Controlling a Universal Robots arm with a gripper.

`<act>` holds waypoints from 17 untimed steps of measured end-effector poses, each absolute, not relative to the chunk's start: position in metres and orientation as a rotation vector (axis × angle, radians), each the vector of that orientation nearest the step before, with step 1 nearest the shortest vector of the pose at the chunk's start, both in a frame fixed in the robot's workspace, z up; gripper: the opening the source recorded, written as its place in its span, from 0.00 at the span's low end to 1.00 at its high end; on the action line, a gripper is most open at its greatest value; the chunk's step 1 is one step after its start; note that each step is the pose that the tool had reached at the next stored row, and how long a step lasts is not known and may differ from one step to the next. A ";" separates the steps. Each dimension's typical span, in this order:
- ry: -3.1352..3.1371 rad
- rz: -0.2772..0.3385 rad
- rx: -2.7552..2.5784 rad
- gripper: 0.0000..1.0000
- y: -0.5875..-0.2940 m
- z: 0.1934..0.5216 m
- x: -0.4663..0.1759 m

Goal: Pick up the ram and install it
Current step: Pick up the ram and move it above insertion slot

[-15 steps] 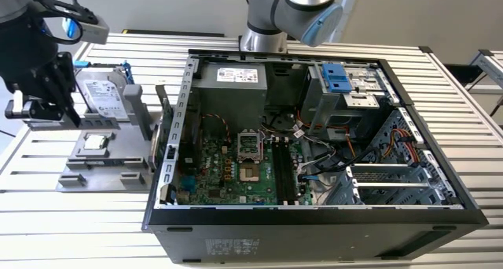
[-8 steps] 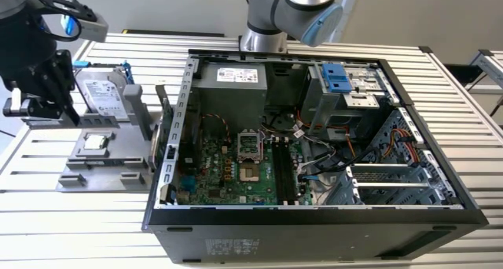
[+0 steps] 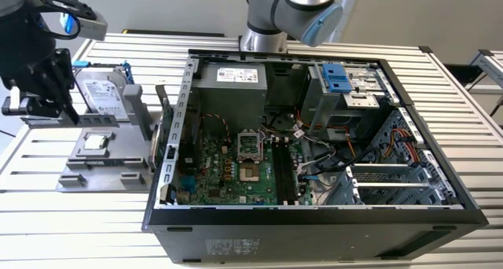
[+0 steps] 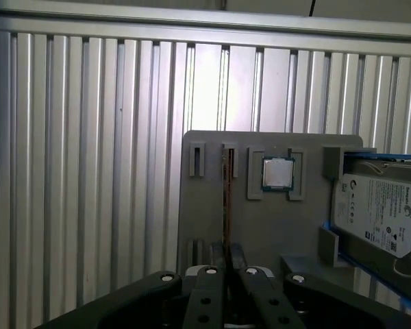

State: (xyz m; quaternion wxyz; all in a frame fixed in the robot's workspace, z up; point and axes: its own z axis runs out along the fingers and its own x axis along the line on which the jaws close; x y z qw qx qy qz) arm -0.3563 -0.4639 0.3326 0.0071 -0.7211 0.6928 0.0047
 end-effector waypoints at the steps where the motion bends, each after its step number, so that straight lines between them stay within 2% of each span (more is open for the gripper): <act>1: 2.167 0.015 -2.255 0.00 -0.464 0.333 -0.356; 17: 2.167 0.015 -2.255 0.00 -0.464 0.336 -0.356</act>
